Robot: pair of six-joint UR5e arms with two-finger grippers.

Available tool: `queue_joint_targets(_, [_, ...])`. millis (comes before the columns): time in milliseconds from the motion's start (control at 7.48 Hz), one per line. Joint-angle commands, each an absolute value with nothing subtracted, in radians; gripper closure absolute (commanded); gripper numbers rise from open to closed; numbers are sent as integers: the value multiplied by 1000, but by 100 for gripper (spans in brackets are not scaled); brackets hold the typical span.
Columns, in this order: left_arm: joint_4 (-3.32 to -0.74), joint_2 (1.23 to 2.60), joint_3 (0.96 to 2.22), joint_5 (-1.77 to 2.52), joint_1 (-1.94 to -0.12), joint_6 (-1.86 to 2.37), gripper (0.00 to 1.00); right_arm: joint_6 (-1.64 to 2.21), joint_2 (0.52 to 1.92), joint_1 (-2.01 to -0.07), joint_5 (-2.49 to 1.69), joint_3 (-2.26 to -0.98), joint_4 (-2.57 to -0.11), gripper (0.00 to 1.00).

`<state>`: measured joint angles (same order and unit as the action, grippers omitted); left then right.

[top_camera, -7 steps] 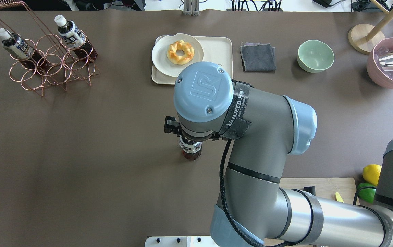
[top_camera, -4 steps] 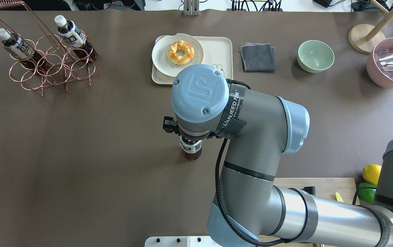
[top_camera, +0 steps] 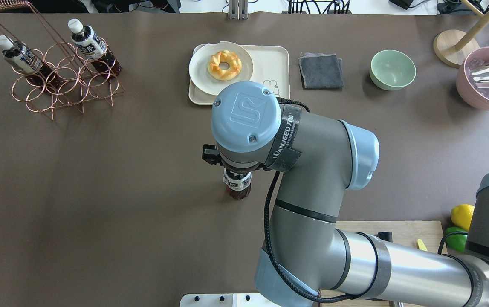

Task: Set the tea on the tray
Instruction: 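Lower the right gripper and grasp the tea bottle cap, then lift and carry the tea bottle with the right gripper onto the white tray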

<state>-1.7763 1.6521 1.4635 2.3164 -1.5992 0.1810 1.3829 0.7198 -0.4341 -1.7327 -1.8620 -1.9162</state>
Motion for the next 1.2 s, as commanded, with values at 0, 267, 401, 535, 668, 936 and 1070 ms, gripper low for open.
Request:
queue_joint_targets(0, [-1776,1652,1463,2316,-1598,181,2,1384,719,-436,-1730,-1862,-1916,99])
queue_joint_targets(267, [-1776,1652,1463,2313,-1598,181,2,1382,709,-458,-1739,-1868,-1920,100])
queue_joint_targets(401, [-1776,1652,1465,2313,-1597,181,2,1381,677,-507,-1784,-1868,-1954,100])
queue_joint_targets(535, [-1778,1652,1465,2313,-1597,181,2,1340,646,-567,-1839,-1868,-2001,100])
queue_joint_targets(668, [-1776,1651,1466,2313,-1597,181,2,1275,635,-634,-1886,-1867,-2040,100])
queue_joint_targets(936, [-1778,1646,1471,2313,-1597,181,2,1060,643,-811,-1995,-1795,-2054,100])
queue_joint_targets(1070, [-1779,1651,1474,2313,-1597,181,2,989,634,-872,-2017,-1720,-2045,100])
